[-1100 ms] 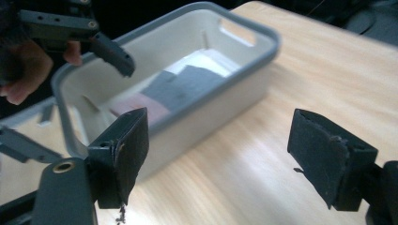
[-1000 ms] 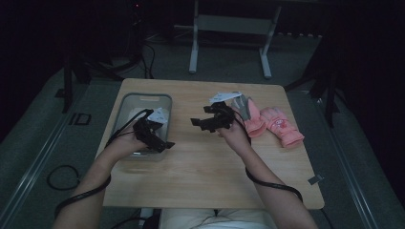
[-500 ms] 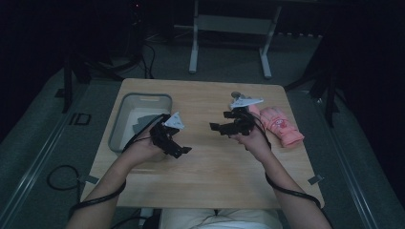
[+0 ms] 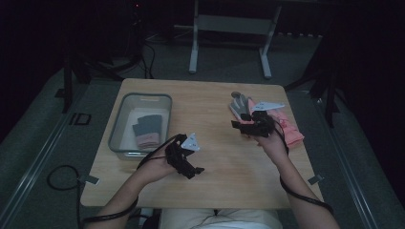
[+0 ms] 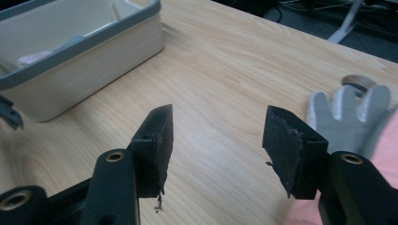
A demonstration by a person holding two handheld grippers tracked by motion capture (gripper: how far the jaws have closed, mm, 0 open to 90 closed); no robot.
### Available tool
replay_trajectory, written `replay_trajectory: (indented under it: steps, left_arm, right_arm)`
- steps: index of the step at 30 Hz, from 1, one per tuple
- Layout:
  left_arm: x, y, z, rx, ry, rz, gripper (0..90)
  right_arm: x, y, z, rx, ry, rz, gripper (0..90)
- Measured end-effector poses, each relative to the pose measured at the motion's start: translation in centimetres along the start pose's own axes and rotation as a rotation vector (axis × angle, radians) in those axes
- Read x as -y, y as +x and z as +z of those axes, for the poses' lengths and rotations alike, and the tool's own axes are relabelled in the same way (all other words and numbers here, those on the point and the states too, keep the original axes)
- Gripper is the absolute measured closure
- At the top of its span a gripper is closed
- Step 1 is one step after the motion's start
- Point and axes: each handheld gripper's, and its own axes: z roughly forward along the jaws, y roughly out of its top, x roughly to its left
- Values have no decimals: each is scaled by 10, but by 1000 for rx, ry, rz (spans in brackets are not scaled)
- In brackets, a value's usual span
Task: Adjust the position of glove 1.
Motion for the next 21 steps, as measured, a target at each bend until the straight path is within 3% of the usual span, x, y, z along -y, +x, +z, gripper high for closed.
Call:
replay_trajectory:
  steps: [9,16,17,21]
  left_arm:
    - [22,-13,31,-19,20,-38,69]
    - [32,-28,39,-105,-25,-77,69]
    - [34,-33,37,-139,-58,-87,69]
    - [37,-37,32,-211,-117,-117,69]
  right_arm:
    - [10,-25,-12,110,0,4,522]
    - [12,-49,-8,176,33,26,681]
    - [11,-52,-3,176,45,22,690]
    - [5,-59,13,184,78,17,692]
